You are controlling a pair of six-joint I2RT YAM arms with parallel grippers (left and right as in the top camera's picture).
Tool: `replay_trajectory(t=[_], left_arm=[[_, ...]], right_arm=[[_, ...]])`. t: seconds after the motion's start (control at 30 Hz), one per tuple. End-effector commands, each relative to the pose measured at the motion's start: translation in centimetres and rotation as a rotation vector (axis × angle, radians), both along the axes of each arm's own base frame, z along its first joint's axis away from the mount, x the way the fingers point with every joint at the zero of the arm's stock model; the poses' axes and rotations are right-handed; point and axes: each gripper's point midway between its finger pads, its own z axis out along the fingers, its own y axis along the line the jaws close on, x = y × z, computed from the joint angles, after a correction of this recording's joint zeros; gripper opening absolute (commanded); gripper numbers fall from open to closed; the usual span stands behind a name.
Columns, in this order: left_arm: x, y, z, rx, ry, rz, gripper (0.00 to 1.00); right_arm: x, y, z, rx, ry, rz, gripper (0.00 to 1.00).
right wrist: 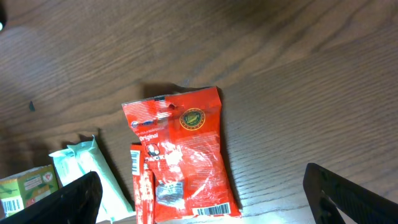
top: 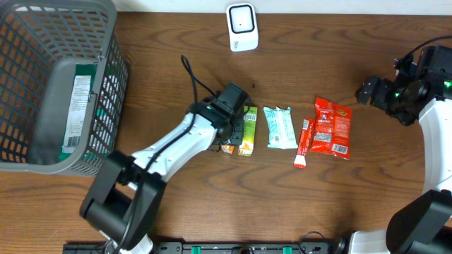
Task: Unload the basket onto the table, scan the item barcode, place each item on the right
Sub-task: 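Carry the orange carton and place it left of the tea carton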
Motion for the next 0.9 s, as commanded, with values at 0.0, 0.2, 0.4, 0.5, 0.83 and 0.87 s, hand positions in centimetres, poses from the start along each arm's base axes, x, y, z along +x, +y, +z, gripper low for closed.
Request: replay_trajectory(t=[0.0, 0.2, 0.4, 0.5, 0.83, 0.87], left_arm=[[0.3, 0.6, -1.1, 0.038, 0.005, 0.052, 0.32], [0.3, 0.4, -1.1, 0.031, 0.008, 0.049, 0.53], [0.7, 0.2, 0.1, 0.011, -0.020, 0.050, 0.65], [1.2, -0.2, 1.5, -0.013, -0.052, 0.050, 0.65], [3.3, 1.2, 10.3, -0.052, -0.216, 0.030, 0.76], [3.7, 2.0, 11.7, -0.054, -0.237, 0.034, 0.76]], right_arm=[[0.2, -0.2, 0.2, -0.001, -0.007, 0.004, 0.99], [0.2, -0.2, 0.2, -0.001, -0.007, 0.004, 0.99], [0.2, -0.2, 0.2, -0.001, -0.007, 0.004, 0.99], [0.2, -0.2, 0.2, -0.002, -0.007, 0.004, 0.99], [0.2, -0.2, 0.2, -0.001, -0.007, 0.004, 0.99], [0.2, -0.2, 0.2, -0.001, -0.007, 0.004, 0.99]])
